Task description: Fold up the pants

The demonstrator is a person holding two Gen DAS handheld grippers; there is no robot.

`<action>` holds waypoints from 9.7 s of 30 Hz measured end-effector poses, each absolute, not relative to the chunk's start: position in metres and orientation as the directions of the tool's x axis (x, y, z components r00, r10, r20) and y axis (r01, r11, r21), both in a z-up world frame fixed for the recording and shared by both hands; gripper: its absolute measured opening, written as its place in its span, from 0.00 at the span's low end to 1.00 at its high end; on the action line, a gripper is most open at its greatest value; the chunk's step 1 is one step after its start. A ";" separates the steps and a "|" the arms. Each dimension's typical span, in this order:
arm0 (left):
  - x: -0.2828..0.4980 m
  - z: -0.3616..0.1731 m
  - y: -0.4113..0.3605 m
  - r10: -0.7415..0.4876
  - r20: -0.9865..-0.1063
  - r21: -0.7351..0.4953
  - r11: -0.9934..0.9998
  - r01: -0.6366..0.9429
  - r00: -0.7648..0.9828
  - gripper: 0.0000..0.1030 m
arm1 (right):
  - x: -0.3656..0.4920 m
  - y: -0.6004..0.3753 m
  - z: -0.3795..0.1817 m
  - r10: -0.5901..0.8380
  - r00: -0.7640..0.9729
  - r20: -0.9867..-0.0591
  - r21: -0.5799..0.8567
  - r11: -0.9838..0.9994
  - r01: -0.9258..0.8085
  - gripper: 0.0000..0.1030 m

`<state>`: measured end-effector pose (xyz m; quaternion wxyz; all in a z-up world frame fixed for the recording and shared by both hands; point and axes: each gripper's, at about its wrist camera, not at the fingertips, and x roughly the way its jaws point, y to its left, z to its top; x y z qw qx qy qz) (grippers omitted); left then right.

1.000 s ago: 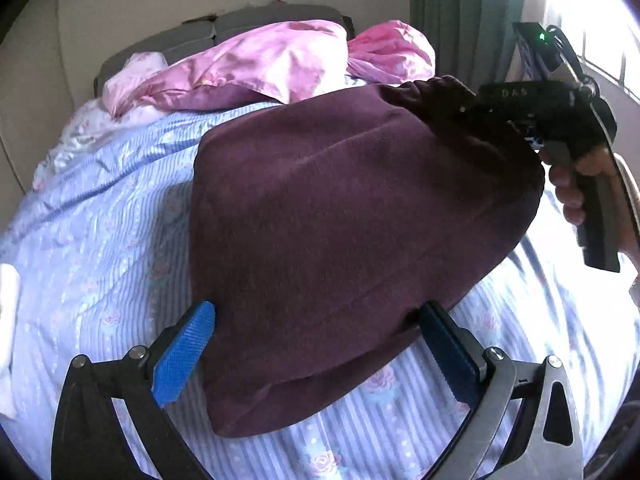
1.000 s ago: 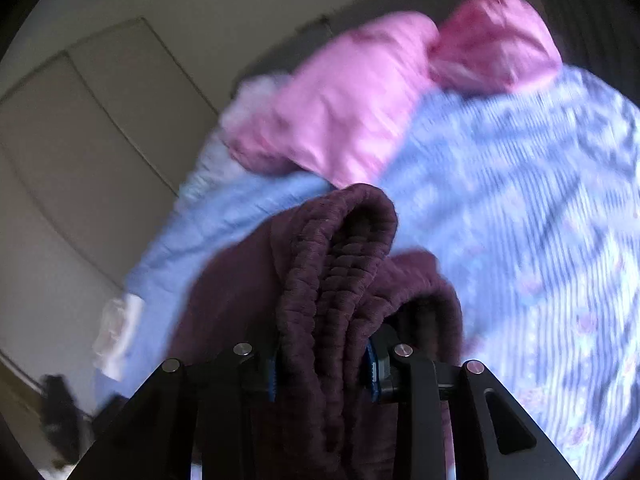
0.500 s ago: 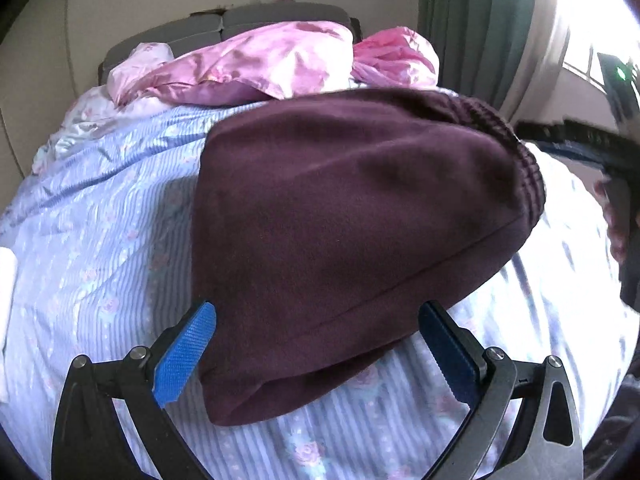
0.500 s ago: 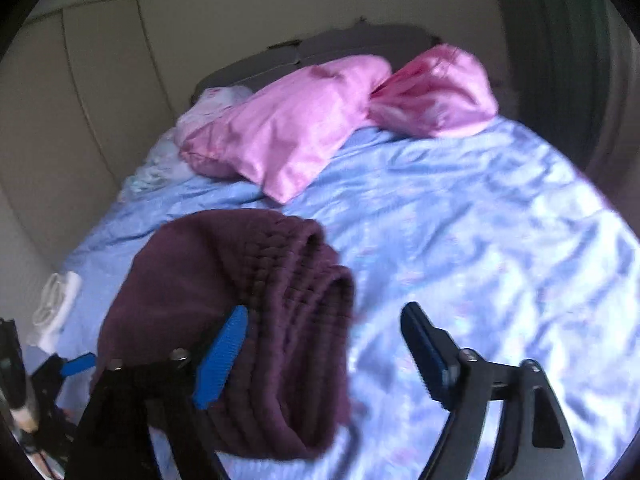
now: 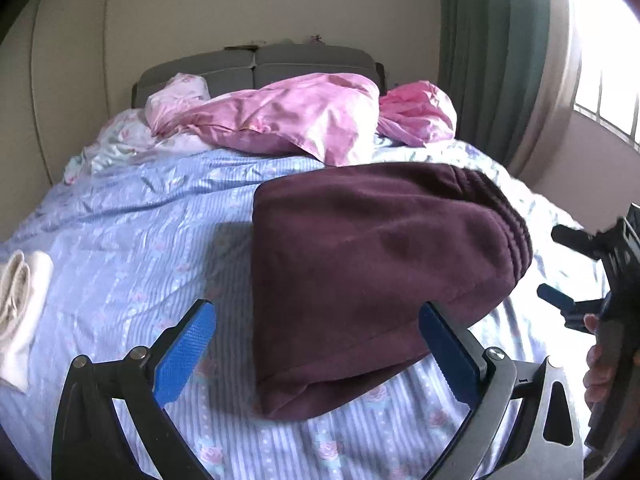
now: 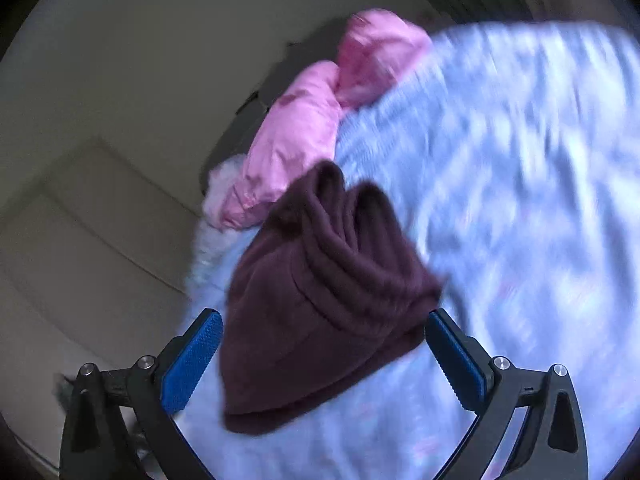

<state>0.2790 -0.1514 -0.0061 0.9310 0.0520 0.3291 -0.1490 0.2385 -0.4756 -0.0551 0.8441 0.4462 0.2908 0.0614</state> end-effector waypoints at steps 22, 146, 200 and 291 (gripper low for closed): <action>0.290 -0.030 -0.160 -0.233 -0.666 -0.003 0.951 0.309 0.709 1.00 | 0.262 -0.478 -0.138 0.308 0.912 -0.269 0.926 0.344 0.157 1.00; 0.307 0.156 0.370 -0.153 -0.586 -0.209 0.977 0.033 0.796 0.36 | 0.302 0.010 0.083 0.596 0.715 -0.366 0.619 0.729 -0.291 0.56; 0.350 -0.001 0.183 0.303 -0.499 0.427 0.901 -0.073 0.812 0.85 | 0.260 0.042 0.037 0.342 0.795 -0.501 0.250 0.937 -0.245 0.89; 0.014 0.109 0.023 0.019 -0.547 0.098 0.994 0.042 0.837 1.00 | 0.001 -0.212 0.084 0.183 0.819 -0.543 0.186 0.978 -0.095 0.99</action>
